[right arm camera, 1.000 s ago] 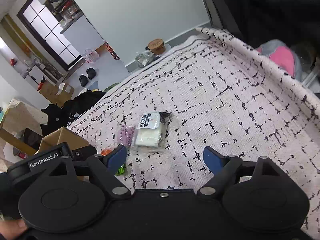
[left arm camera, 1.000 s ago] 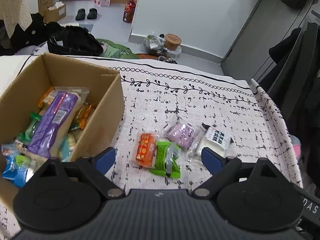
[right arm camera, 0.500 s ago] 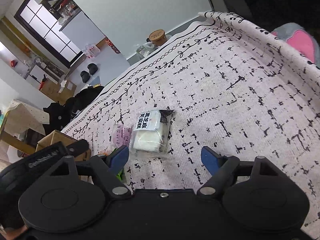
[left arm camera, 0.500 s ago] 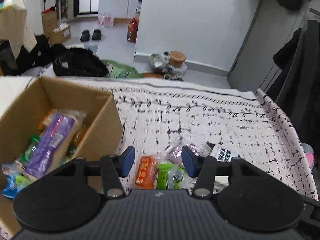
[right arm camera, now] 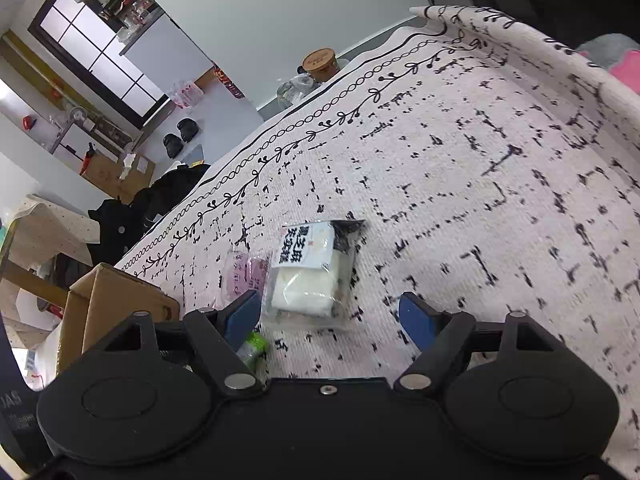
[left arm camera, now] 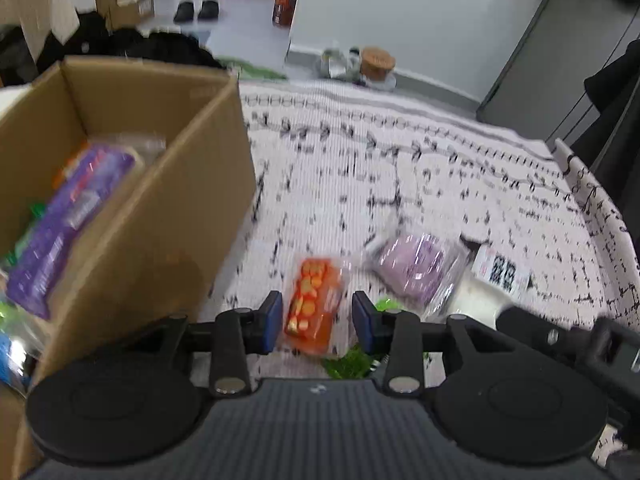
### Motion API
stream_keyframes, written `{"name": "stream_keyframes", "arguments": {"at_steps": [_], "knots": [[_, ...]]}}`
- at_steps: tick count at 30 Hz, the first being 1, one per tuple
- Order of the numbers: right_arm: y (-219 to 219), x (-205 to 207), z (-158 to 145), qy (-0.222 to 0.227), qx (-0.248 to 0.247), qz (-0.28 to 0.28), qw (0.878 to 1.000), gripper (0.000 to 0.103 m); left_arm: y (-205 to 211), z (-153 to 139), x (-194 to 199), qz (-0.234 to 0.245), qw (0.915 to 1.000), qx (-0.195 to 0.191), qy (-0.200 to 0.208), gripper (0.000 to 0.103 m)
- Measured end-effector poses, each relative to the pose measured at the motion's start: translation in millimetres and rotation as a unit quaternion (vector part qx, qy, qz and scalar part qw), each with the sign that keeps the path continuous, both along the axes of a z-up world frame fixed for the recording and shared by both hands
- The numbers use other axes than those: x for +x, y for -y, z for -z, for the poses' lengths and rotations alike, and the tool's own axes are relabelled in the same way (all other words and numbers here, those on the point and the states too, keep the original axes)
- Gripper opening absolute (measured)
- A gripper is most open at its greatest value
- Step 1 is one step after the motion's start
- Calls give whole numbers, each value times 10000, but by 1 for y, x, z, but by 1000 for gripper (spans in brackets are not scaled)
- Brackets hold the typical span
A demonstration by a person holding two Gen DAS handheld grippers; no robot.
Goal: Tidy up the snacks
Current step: 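Grasp the orange snack with left tool while right tool grasps the white pack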
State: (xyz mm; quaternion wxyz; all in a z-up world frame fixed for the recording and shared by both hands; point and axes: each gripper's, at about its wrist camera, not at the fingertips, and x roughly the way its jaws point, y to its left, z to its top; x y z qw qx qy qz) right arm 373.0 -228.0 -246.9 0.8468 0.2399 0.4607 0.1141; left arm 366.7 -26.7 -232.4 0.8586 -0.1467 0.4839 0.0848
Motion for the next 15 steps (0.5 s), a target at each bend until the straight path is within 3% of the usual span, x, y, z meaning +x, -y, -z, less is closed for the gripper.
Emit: {"name": "stream_keyframes", "arguments": {"at_steps": [4, 6, 10, 12, 13, 15], "knots": [[-10, 8, 1, 50, -36, -103, 9999, 76, 1, 2, -2, -6, 10000, 23, 46, 36], [-15, 11, 2, 57, -118, -140, 9998, 77, 0, 1, -2, -54, 10000, 42, 41, 21], [-22, 15, 3, 124, -239, -164, 9995, 76, -4, -1, -3, -118, 9999, -18, 63, 19], [-25, 16, 4, 153, -374, -170, 9990, 65, -4, -3, -5, -143, 9999, -12, 93, 18], [-28, 16, 4, 168, -493, -180, 9985, 52, -4, -4, -4, -145, 9998, -14, 103, 18], [-27, 14, 5, 177, -502, -235, 9983, 44, -5, -6, -6, -144, 9998, -48, 120, 18]]}}
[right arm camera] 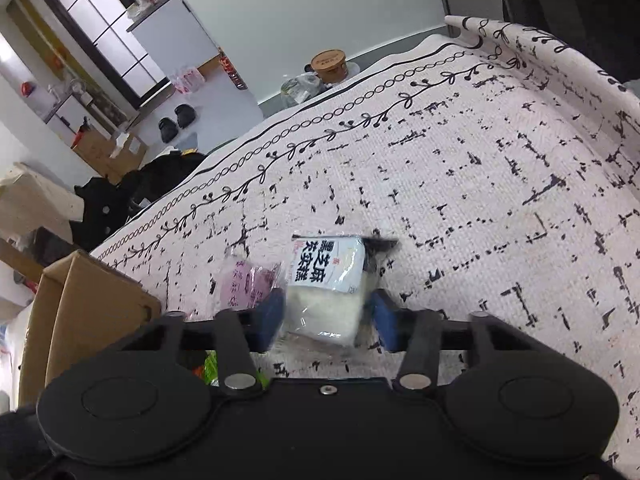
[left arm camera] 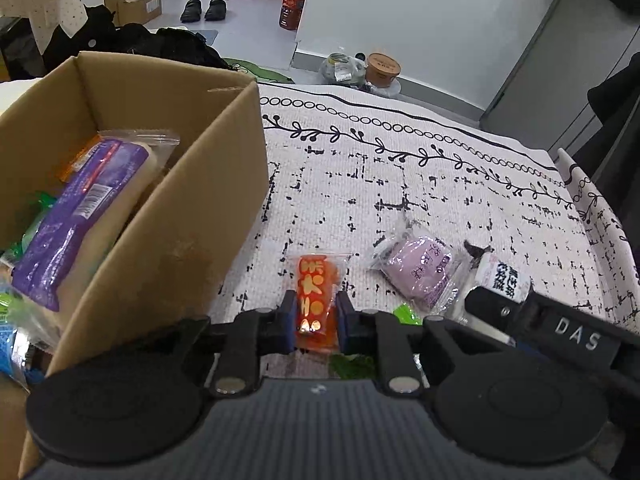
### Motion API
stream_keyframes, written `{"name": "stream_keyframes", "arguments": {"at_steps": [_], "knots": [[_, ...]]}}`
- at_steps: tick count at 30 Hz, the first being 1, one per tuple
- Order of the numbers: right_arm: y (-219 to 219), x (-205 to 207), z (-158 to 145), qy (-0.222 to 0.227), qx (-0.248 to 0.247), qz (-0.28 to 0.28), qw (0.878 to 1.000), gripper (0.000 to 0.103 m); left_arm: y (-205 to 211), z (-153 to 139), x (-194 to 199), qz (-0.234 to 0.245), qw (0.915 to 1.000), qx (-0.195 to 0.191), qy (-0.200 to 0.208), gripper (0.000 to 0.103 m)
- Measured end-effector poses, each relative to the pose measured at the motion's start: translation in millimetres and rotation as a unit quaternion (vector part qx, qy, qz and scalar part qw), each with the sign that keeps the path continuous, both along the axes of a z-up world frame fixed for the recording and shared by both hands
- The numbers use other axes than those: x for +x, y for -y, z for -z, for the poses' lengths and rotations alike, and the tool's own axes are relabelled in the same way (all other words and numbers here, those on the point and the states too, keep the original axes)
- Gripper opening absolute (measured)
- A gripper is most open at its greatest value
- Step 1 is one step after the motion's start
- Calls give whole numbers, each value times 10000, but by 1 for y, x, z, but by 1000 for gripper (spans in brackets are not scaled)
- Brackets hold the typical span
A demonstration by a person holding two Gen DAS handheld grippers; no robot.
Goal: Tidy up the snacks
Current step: 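Grasp the orange snack with left tool while right tool grasps the white pack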
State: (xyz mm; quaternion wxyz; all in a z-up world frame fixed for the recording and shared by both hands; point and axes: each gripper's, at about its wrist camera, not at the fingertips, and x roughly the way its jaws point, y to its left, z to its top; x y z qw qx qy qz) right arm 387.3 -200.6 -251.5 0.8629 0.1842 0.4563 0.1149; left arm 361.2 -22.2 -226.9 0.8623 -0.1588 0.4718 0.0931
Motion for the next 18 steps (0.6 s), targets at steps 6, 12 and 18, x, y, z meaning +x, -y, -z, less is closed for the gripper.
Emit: {"name": "stream_keyframes", "arguments": {"at_steps": [6, 12, 18], "knots": [[5, -13, -6, 26, 78, 25, 10000, 30, -2, -12, -7, 6, 9999, -75, 108, 18], [10, -30, -17, 162, 75, 143, 9997, 21, -1, -33, -22, 88, 9993, -64, 359, 18], [12, -46, -34, 344, 144, 177, 9991, 19, -6, -57, -38, 197, 9982, -51, 566, 18]]}}
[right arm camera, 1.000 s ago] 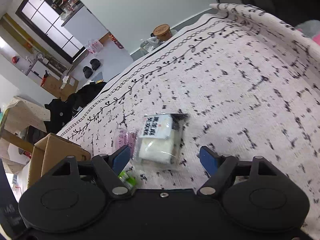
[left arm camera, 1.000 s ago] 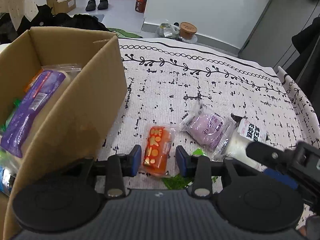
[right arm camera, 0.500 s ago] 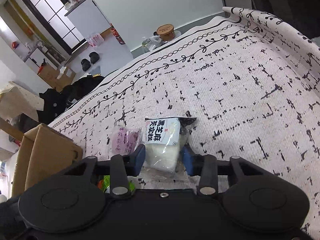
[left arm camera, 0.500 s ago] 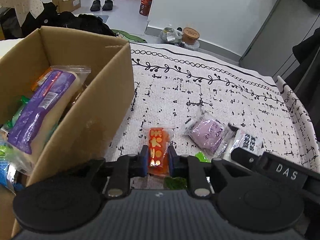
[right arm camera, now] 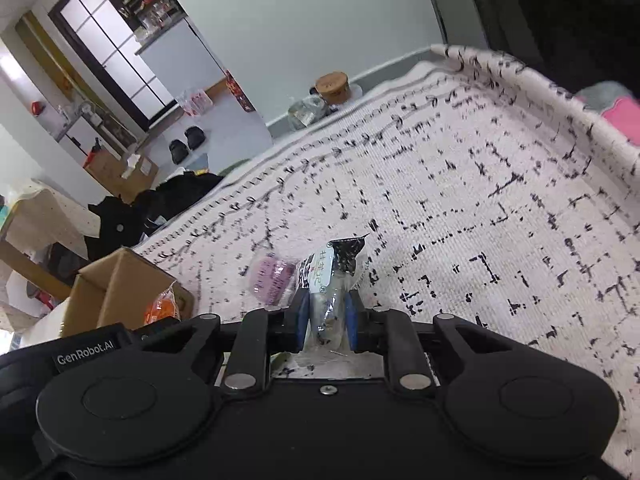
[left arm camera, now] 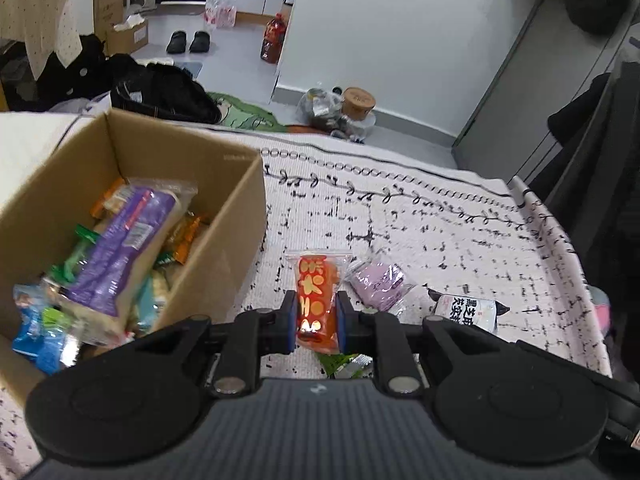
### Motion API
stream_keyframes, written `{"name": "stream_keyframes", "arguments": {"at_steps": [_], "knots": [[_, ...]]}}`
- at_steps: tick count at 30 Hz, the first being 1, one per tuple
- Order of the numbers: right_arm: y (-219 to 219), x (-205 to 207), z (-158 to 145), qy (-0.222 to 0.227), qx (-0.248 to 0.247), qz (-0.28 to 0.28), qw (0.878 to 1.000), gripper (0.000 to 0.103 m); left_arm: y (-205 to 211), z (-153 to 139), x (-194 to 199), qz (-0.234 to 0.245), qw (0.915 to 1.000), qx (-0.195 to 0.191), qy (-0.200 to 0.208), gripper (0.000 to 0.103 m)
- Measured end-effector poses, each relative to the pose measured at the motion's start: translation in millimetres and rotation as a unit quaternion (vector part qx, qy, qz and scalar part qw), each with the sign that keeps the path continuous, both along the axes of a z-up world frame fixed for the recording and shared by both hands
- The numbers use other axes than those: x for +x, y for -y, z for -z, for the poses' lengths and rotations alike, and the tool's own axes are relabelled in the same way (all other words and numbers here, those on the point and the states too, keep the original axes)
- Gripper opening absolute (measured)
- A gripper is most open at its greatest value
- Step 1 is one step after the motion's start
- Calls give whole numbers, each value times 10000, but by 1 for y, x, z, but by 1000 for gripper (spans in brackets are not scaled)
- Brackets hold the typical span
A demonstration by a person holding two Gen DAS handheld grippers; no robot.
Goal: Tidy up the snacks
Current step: 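Carry the orange snack into the box and open the left tool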
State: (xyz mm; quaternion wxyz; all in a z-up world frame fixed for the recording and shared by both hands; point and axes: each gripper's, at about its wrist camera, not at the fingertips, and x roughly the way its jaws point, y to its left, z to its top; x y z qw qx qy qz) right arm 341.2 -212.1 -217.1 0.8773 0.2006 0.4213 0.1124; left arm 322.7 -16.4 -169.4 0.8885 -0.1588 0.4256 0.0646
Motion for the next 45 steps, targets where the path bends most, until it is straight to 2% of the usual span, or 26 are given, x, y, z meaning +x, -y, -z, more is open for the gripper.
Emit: {"name": "stream_keyframes", "arguments": {"at_steps": [6, 10, 22, 38, 43, 45], "knots": [[-4, -15, -20, 171, 5, -24, 9999, 19, -12, -22, -14, 46, 9998, -123, 137, 18], [-12, -26, -31, 257, 37, -58, 9996, 19, -27, -34, -18, -46, 9988, -462, 140, 18], [-44, -46, -68, 701, 200, -145, 9972, 19, -53, -64, -38, -62, 9993, -305, 217, 18], [-96, -58, -79, 882, 305, -493, 9944, 19, -120, -70, -57, -551, 9977, -353, 190, 18], [-109, -60, -83, 896, 334, -600, 9936, 19, -135, -70, -61, -687, 9966, -433, 123, 23], [-115, -60, -84, 907, 325, -658, 9932, 19, -140, -72, -63, -743, 9961, -455, 135, 31]]}}
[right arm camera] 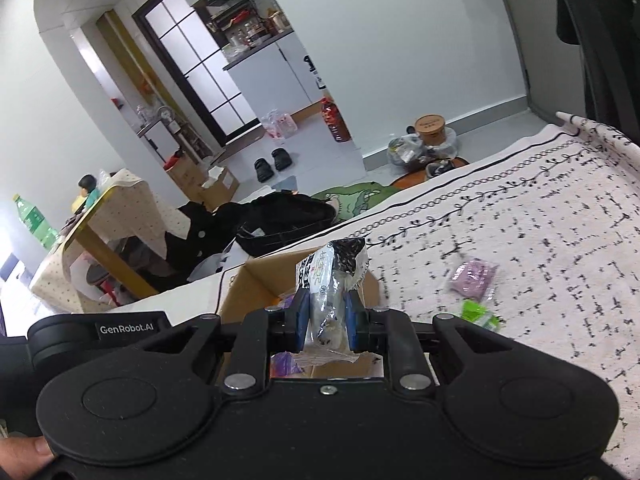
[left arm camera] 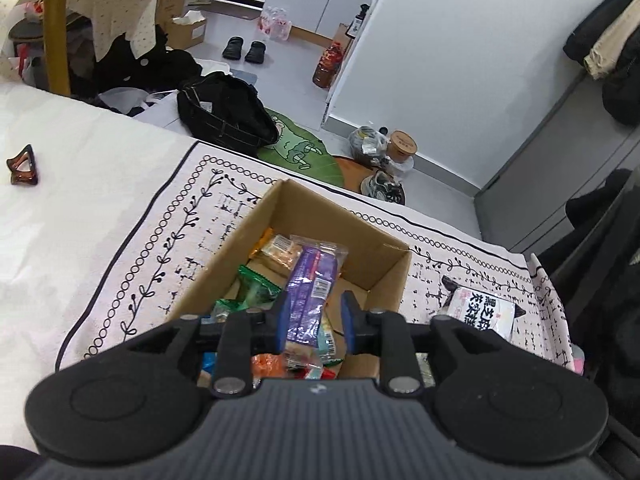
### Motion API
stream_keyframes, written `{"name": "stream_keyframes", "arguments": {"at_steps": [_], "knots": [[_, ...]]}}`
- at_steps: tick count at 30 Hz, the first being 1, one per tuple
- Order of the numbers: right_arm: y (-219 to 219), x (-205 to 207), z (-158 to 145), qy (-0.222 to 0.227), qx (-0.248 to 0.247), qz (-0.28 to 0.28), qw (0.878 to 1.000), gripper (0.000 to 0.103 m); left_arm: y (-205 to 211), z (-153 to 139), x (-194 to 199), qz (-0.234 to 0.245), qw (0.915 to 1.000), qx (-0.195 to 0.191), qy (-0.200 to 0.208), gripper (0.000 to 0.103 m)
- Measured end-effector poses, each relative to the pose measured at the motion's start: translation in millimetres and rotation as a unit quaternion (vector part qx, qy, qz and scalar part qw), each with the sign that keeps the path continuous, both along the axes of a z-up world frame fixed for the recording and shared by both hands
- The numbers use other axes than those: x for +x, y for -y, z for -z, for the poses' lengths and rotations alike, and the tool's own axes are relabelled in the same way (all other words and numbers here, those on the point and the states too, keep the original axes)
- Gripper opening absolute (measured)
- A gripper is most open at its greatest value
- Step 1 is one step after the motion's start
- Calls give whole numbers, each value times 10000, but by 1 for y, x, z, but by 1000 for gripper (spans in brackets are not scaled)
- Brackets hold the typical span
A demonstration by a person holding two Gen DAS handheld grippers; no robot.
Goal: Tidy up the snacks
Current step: 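Carry the orange snack into the box and open the left tool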
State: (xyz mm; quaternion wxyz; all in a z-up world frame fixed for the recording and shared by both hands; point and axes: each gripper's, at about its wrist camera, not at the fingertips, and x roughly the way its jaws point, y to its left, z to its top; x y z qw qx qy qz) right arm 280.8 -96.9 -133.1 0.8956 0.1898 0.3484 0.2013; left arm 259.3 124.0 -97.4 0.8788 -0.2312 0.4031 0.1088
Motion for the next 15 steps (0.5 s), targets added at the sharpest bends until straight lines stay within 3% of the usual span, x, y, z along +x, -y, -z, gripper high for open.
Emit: {"name": "stream_keyframes", "arguments": {"at_steps": [6, 11, 15], "knots": [[-14, 0, -3, -16, 18, -95, 10000, 19, -10, -2, -5, -139, 9999, -23, 48, 48], [-27, 5, -8, -3, 78, -212, 9997, 20, -20, -3, -6, -293, 9995, -16, 66, 57], [-34, 4, -13, 34, 110, -268, 9996, 37, -25, -3, -7, -389, 9992, 6, 87, 68]]}}
